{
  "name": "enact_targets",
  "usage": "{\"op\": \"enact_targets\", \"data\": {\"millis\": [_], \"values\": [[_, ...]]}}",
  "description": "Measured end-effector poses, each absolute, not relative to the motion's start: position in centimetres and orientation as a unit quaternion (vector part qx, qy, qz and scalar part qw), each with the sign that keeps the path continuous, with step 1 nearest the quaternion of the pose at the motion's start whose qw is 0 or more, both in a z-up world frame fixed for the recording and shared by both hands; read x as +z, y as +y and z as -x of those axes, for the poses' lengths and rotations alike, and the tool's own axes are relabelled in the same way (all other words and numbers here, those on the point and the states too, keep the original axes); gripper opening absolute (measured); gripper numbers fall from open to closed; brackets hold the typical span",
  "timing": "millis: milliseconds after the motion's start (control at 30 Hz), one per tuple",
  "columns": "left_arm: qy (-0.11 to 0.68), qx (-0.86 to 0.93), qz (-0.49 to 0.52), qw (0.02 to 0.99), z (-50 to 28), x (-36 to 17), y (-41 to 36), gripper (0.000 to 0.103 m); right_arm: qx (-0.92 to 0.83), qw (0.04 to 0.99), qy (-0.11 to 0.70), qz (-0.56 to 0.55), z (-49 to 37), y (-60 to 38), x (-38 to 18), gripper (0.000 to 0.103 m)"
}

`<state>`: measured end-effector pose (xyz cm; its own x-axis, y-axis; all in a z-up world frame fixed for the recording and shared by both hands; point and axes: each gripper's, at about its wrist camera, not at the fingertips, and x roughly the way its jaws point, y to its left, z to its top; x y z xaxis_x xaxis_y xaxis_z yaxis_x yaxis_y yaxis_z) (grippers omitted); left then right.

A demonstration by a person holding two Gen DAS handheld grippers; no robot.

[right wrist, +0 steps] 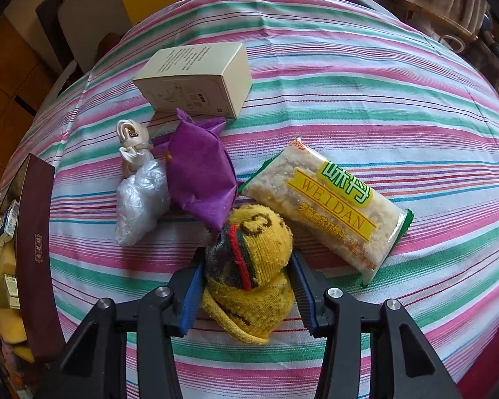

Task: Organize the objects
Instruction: 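Carry the yellow knit hat toward the gold tray with the right gripper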

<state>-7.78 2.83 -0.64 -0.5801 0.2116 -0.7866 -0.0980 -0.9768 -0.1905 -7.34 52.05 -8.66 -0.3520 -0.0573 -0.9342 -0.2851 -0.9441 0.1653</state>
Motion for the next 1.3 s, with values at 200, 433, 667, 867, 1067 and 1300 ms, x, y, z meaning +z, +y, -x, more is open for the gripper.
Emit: {"op": "enact_targets", "data": {"millis": [200,433,667,867,1067,1300], "values": [[-0.003,0.901,0.426,0.082,4.2,-0.7,4.2,0.064,0.810,0.072,0.139,0.565,7.5,51.9,-8.7,0.050],[0.015,0.904,0.418,0.084,2.9,-1.1,4.7,0.064,0.816,0.055,0.111,0.565,8.1,50.3,-8.5,0.046],[0.013,0.904,0.419,0.089,2.6,-1.3,4.2,0.064,0.817,0.043,0.066,0.571,7.5,47.7,-8.6,0.042],[-0.011,0.910,0.411,0.062,3.0,-0.7,1.0,0.064,0.833,0.002,0.066,0.549,5.5,45.0,-5.8,0.038],[-0.046,0.914,0.402,0.013,3.7,0.0,-3.3,0.064,0.870,-0.080,0.043,0.485,4.9,37.7,0.4,0.038],[-0.055,0.911,0.410,-0.004,3.8,-0.8,-5.5,0.064,0.855,-0.195,0.024,0.480,7.7,25.4,1.4,0.038]]}}
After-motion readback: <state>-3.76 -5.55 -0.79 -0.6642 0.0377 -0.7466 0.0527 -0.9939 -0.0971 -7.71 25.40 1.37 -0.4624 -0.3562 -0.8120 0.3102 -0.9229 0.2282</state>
